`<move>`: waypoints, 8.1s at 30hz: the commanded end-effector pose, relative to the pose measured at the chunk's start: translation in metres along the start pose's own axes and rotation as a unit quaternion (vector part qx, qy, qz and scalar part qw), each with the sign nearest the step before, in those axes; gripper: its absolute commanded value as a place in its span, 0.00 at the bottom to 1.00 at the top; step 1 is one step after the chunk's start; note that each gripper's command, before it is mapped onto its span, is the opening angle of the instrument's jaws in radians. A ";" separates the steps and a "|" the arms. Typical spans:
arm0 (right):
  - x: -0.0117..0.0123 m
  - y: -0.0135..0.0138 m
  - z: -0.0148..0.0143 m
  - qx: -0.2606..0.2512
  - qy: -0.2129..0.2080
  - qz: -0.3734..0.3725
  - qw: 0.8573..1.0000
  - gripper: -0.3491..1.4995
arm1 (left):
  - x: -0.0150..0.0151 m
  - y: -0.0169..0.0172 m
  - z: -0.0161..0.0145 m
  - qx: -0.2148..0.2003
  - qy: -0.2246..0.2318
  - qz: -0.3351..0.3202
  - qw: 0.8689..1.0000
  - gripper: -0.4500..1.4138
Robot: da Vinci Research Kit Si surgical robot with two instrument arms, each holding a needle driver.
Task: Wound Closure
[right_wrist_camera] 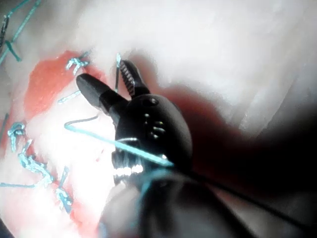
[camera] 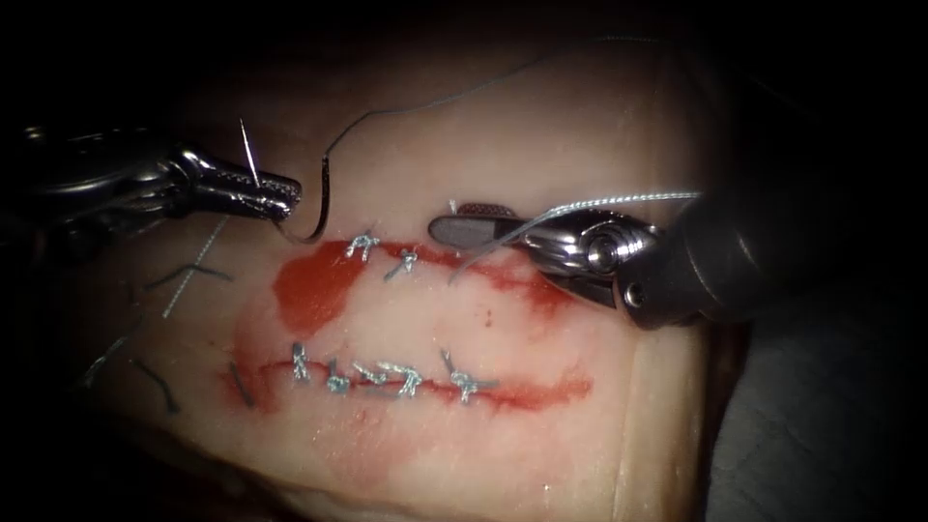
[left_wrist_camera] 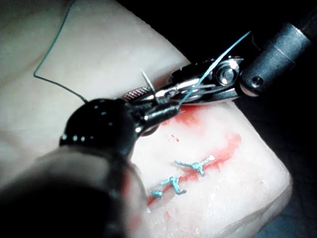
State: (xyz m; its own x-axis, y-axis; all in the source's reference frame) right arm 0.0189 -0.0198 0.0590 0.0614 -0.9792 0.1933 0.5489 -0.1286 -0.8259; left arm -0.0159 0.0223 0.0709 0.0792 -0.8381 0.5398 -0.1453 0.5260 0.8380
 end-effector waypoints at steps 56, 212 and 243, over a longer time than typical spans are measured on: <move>-0.0048 -0.0021 -0.0013 0.048 -0.136 -0.098 0.985 0.55 | 0.0011 0.0013 0.0001 -0.038 0.042 0.000 0.998 0.00; 0.0018 0.0114 0.0027 -0.197 -0.196 -0.177 0.944 0.32 | 0.0076 0.0049 0.0077 -0.378 0.388 0.211 0.814 0.00; -0.0005 0.0100 0.0022 -0.112 -0.226 -0.133 0.958 0.35 | 0.0081 0.0027 0.0077 -0.340 0.430 0.261 0.795 0.00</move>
State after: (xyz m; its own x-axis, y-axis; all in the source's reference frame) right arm 0.0252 -0.0201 0.0515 0.3238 -0.7470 0.5806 0.4068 -0.4440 -0.7983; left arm -0.0230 0.0155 0.0759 0.8719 -0.2144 0.4403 0.1532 0.9734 0.1706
